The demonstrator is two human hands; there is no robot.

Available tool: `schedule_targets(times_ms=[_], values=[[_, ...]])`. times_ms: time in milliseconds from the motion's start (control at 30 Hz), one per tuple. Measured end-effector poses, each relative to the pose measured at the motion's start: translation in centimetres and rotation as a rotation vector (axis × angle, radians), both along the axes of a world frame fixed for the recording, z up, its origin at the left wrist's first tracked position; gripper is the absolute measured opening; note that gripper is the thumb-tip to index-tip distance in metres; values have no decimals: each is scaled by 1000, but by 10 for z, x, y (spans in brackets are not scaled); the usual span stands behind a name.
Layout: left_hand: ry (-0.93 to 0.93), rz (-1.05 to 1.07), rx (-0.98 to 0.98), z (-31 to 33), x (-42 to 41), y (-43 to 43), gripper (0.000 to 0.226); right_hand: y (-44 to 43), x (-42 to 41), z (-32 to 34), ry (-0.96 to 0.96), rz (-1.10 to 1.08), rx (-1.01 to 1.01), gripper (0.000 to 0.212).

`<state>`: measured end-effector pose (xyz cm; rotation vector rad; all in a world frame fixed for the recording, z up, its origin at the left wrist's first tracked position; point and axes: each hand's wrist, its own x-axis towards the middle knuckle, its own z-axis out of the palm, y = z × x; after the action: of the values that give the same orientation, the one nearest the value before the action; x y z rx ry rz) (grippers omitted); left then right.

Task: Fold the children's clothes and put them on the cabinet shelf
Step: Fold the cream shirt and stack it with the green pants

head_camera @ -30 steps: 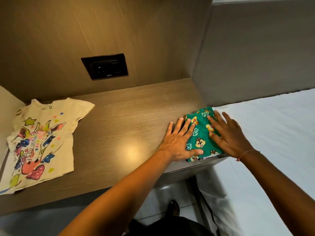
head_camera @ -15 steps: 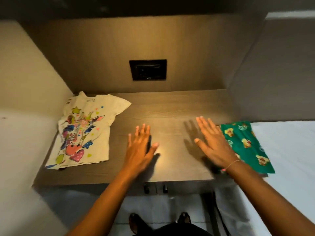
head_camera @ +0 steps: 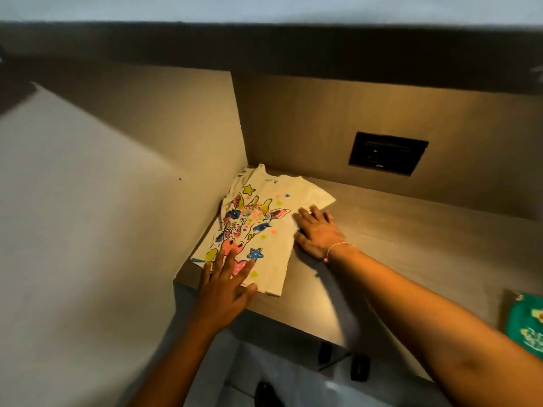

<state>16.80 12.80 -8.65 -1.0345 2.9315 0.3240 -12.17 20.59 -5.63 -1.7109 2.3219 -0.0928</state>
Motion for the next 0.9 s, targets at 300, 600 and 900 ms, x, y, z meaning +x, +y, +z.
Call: schedule_targets(times_ms=[300, 600, 900], values=[[101, -128, 107, 23, 5, -25, 59, 126, 38, 16, 137, 3, -33, 64], [65, -507, 21, 19, 30, 24, 55, 216, 29, 5, -24, 1, -14, 82], [442, -114, 406, 65, -3, 23, 48, 276, 56, -1, 8, 20, -338, 26]])
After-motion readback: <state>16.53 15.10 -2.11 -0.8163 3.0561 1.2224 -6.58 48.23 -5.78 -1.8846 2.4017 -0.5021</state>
